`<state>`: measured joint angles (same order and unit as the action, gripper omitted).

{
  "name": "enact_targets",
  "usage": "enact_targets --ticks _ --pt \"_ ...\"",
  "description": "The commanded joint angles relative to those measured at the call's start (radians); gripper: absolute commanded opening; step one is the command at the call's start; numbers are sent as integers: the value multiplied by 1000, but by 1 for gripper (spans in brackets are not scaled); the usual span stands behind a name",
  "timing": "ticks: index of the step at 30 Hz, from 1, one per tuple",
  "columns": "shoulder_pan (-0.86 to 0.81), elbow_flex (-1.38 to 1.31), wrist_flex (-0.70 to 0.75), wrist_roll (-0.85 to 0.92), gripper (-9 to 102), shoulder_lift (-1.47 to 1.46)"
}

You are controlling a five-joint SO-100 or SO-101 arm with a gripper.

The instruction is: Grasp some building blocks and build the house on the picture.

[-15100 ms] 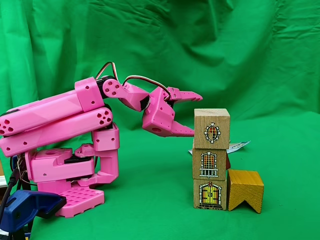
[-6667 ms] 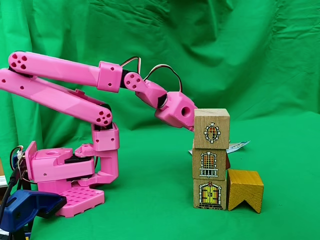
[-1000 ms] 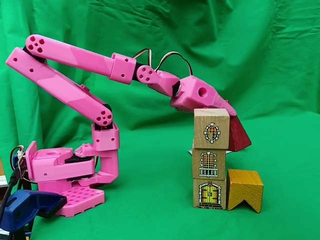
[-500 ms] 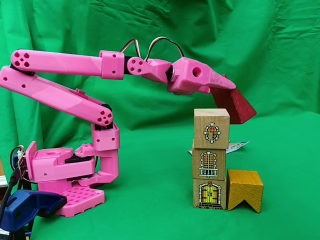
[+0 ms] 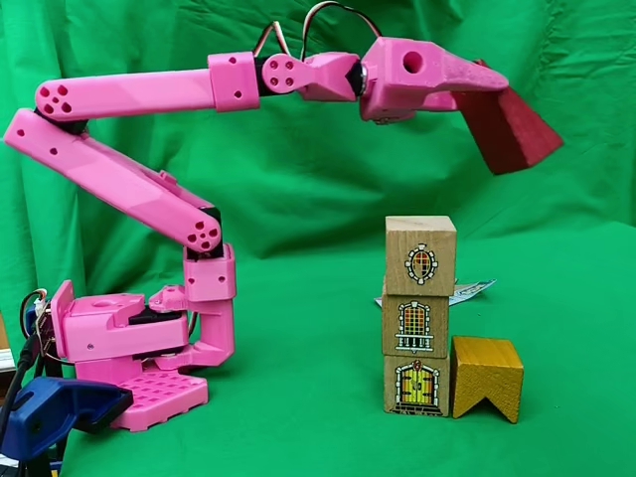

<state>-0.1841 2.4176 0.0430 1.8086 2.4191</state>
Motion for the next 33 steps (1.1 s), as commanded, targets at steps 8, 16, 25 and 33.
enact_targets --ticks 8,16,25,33 --pt "-100 -63 -5 -8 24 -52" --pt "-124 -61 -2 -8 24 -80" --pt "-147 -63 173 -8 24 -77" --pt "-147 -103 305 -8 24 -81"
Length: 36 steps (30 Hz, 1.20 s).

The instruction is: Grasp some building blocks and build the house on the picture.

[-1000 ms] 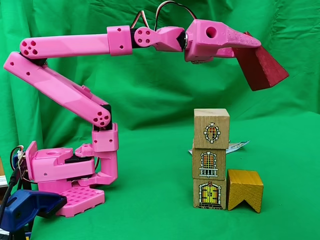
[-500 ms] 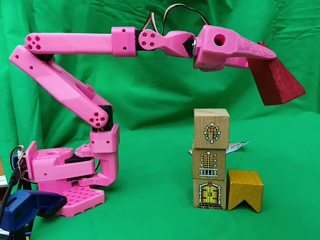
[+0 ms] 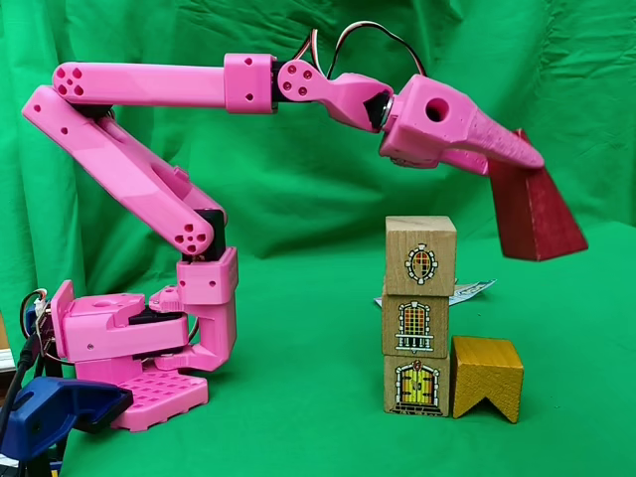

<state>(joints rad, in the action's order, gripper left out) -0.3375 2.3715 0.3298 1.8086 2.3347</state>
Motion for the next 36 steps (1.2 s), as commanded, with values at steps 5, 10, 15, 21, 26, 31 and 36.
enact_targets --ticks 5,10,15,21,26,31,36 --pt "6 -57 94 -8 24 3" --pt "-3 -58 137 -9 24 3" --pt "-60 -60 137 -9 24 5" --pt "-78 -57 138 -9 24 5" --pt "-101 -41 141 -9 24 5" --pt "-107 -38 141 -9 24 5" --pt "-107 -23 141 -9 24 3"
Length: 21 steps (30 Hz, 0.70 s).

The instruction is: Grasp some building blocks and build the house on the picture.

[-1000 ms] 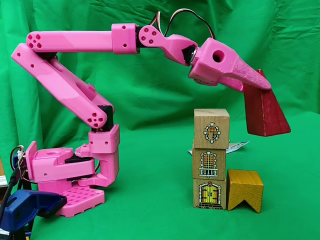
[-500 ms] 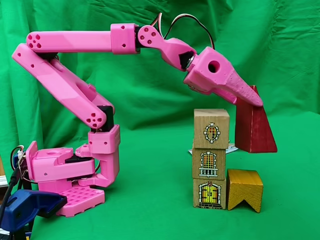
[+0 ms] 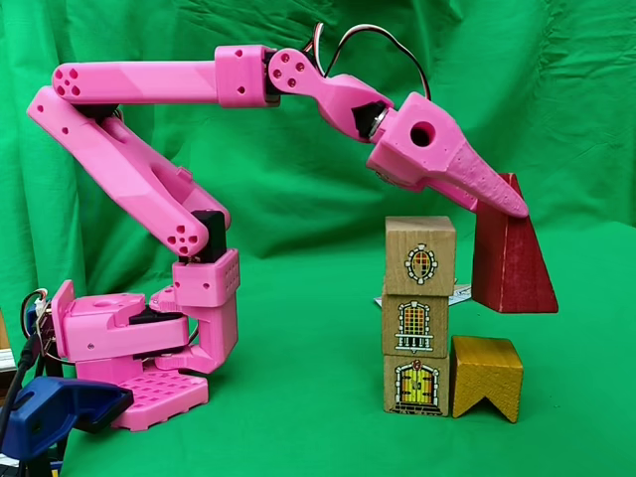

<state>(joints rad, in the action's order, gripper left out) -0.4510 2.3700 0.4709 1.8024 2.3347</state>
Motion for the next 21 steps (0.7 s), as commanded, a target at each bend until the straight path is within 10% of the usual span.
enact_targets --ticks 1,21 --pt "6 -12 0 -3 24 3" --pt "20 8 100 -2 24 6"
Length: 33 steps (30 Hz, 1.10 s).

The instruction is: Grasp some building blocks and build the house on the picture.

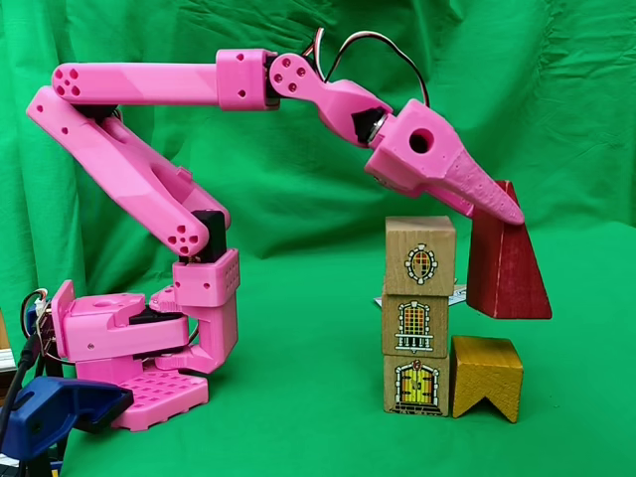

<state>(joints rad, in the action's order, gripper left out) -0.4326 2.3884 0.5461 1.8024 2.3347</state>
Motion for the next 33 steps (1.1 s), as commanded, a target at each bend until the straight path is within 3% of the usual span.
enact_targets --ticks 1,22,33 --pt "2 -15 37 -2 24 6" --pt "2 -23 37 -2 26 6" --pt "-5 -20 43 -2 34 6"
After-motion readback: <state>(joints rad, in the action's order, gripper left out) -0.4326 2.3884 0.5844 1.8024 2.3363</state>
